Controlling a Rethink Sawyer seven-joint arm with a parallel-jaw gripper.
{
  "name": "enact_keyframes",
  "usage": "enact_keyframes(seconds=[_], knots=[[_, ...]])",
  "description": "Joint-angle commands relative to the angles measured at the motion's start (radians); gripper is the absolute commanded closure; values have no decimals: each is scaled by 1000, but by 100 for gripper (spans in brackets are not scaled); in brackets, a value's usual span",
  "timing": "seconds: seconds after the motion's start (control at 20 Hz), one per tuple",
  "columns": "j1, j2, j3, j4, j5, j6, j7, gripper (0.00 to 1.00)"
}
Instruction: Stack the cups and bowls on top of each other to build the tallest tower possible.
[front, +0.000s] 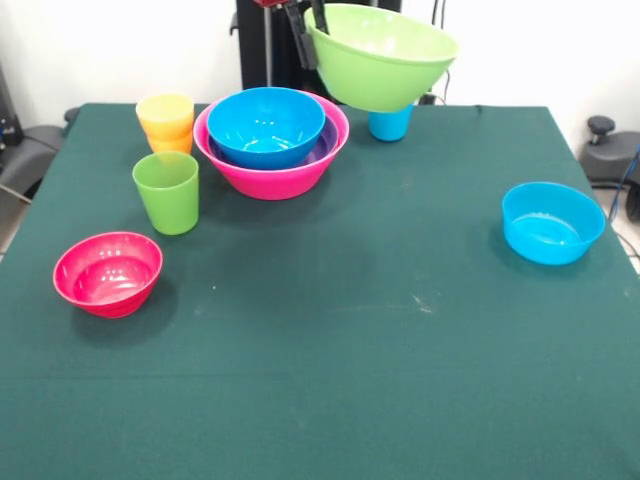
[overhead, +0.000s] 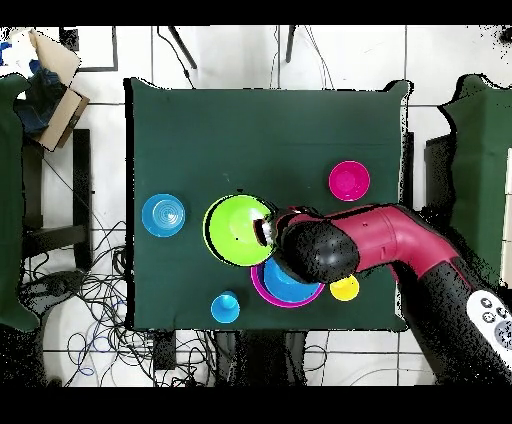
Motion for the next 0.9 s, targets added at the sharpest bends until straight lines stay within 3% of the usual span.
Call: enact_keyframes(seconds=[0.05, 0.35, 0.85, 0.9], knots=[[-47, 17, 85, -48, -54, 170, -402, 100], [-126, -12, 158, -60, -34, 240, -447, 100], [-197, 31, 189, -89, -83, 256, -502, 100], [-200, 34, 190, -90, -86, 253, -503, 0]])
